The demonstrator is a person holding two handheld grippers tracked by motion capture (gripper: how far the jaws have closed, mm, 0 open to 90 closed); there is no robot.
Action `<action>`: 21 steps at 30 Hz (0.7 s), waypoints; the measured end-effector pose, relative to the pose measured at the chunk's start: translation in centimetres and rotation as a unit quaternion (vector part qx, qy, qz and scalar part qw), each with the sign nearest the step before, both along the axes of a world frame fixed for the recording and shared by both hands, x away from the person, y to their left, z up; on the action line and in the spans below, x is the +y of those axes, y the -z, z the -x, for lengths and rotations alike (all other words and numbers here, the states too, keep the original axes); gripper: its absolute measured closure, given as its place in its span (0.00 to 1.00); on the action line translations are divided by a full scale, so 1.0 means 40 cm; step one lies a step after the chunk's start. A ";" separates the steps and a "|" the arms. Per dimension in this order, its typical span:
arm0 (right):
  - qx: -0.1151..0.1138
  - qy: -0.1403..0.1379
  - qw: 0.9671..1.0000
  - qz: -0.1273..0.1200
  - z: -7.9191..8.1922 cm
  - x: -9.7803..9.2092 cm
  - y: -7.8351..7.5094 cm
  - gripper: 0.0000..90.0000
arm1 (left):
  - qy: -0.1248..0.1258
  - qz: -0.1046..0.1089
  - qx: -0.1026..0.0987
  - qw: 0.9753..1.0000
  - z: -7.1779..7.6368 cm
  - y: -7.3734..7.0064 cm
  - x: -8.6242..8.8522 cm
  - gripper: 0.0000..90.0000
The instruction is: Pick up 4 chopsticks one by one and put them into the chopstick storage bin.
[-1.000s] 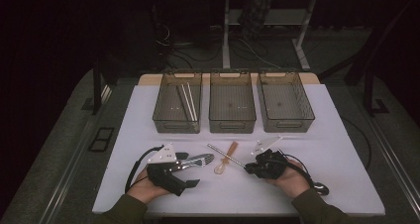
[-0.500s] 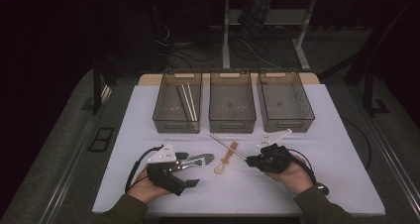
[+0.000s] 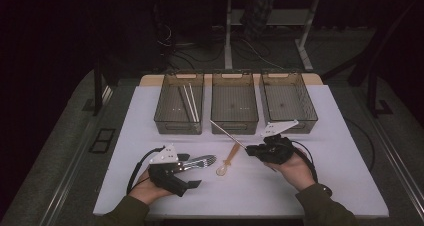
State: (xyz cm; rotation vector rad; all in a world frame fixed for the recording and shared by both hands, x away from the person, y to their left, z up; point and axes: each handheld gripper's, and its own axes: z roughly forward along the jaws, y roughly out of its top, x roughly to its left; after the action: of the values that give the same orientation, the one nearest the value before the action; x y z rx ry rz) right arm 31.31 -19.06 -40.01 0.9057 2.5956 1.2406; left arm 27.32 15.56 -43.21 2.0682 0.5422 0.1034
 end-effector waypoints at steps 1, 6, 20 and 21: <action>-0.001 0.002 1.000 -0.004 -0.004 0.001 -0.003 0.95 | 0.000 -0.001 0.000 1.000 0.000 0.000 0.000 0.03; -0.006 0.009 1.000 -0.020 -0.021 0.011 -0.016 0.95 | 0.000 0.000 -0.001 1.000 0.003 -0.002 0.001 0.03; -0.026 0.020 0.998 -0.044 -0.070 0.053 -0.043 0.95 | -0.001 0.000 0.001 1.000 0.002 0.000 -0.001 0.03; -0.027 0.022 0.998 -0.044 -0.074 0.057 -0.045 0.95 | -0.001 0.001 0.001 1.000 0.002 -0.001 -0.001 0.03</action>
State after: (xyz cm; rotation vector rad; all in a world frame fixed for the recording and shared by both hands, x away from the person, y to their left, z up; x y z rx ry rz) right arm 34.29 -16.78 -38.22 0.9250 2.4848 1.3575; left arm 27.24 15.53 -43.18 2.0666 0.5446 0.1021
